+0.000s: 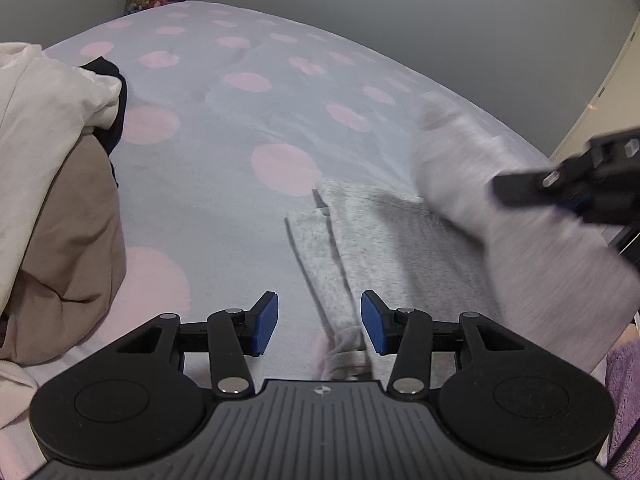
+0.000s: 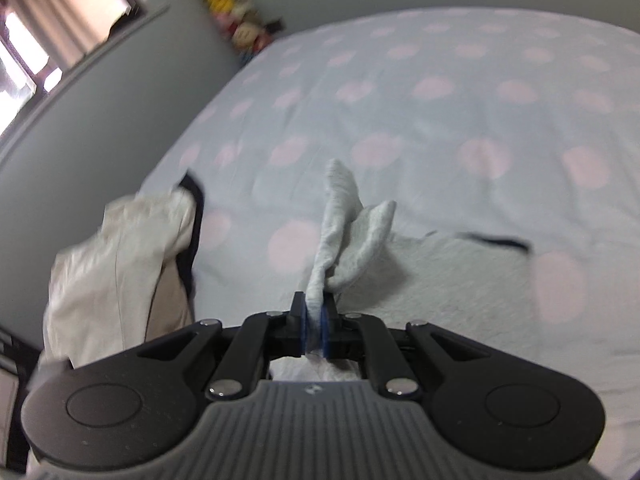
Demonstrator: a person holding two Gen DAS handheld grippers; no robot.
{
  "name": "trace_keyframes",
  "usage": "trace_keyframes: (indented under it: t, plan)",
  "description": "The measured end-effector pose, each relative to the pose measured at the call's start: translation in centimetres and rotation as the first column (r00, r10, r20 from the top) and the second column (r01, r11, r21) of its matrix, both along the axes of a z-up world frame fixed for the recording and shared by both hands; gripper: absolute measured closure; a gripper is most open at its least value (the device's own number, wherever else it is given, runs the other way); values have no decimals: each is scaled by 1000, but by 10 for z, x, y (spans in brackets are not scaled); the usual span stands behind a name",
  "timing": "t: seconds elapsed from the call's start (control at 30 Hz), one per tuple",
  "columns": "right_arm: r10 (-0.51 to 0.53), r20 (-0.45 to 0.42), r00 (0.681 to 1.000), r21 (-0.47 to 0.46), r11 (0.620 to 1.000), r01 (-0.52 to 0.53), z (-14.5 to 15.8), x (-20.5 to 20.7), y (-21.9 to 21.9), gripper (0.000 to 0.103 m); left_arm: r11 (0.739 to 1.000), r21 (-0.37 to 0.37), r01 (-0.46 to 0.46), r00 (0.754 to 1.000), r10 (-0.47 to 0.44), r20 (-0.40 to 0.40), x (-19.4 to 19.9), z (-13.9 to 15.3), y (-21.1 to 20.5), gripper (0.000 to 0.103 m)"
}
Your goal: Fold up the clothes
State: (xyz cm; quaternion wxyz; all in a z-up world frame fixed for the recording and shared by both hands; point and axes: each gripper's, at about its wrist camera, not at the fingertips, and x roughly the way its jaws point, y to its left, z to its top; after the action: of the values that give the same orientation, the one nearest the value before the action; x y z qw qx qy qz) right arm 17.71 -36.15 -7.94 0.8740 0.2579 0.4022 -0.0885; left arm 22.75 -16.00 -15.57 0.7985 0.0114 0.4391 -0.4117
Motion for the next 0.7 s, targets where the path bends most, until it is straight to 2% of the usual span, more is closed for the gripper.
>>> trace_keyframes:
  t: [0.23,0.47,0.57,0.63,0.7]
  plan:
    - [7,-77,997,5,1000,-6,-44,33,18,95,1000,2,-18,1000,18,-13,7,-3,6,60]
    - [1,-125,992,23,1000,2,-70,44,24,94,1000,22,-2,1000,2,-14,6,-8,-1,60]
    - [4,-126,992,34,999,0,-70,44,25,88,999,36,7,1000,-6,-12,4,-8,-3,60]
    - [12,-113,994,25,1000,-9,-63,39,27,82,999,44,11,1000,-10,-9,2,-7,-4,60]
    - [26,-85,996,15,1000,-25,-51,31,28,81,999,48,11,1000,-11,-7,1,-6,-4,60]
